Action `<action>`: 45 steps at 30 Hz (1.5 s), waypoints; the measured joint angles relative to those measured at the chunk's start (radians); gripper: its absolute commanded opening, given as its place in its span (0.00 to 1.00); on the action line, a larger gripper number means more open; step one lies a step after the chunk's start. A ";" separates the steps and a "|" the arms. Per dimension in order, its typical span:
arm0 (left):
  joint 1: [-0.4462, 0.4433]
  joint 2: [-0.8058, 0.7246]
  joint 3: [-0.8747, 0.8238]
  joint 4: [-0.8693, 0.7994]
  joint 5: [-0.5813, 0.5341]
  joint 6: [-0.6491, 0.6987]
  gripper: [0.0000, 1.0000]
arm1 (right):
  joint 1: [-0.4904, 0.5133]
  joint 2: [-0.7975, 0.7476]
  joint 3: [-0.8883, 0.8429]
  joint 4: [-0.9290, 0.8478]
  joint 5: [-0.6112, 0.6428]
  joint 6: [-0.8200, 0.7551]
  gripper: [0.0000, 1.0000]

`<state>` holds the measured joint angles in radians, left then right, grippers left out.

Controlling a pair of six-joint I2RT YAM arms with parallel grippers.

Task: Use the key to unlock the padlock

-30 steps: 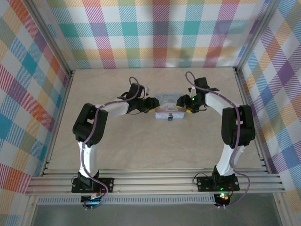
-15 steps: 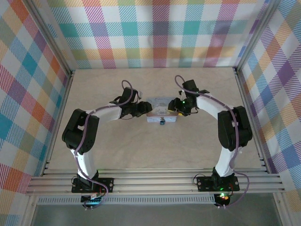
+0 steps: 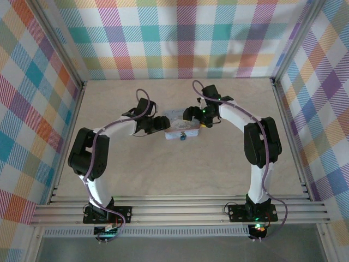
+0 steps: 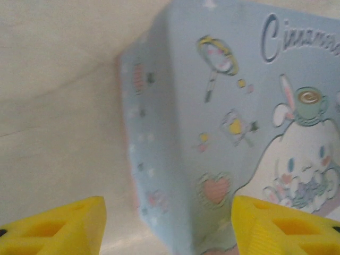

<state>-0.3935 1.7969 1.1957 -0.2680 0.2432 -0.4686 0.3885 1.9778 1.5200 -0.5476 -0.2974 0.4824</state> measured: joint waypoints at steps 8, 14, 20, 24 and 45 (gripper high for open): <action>0.118 -0.202 -0.033 -0.183 -0.286 0.036 0.67 | -0.036 -0.084 0.008 -0.059 0.000 -0.045 0.90; 0.248 -0.371 -0.211 -0.313 -0.563 -0.041 0.58 | -0.040 -0.173 -0.010 -0.142 -0.001 -0.080 0.87; 0.348 -0.559 -0.417 -0.444 -0.700 -0.101 0.43 | -0.031 -0.230 -0.087 -0.177 0.002 -0.060 0.84; 0.392 -0.599 -0.459 -0.434 -0.694 -0.164 0.43 | -0.005 -0.253 -0.103 -0.180 0.018 -0.031 0.84; 0.552 -0.505 -0.613 -0.361 -0.593 -0.354 0.45 | 0.061 -0.288 -0.152 -0.203 0.063 0.011 0.83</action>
<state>0.1589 1.2922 0.5823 -0.6289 -0.3500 -0.8230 0.4500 1.6894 1.3678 -0.7509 -0.2348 0.4938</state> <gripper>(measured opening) 0.453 0.831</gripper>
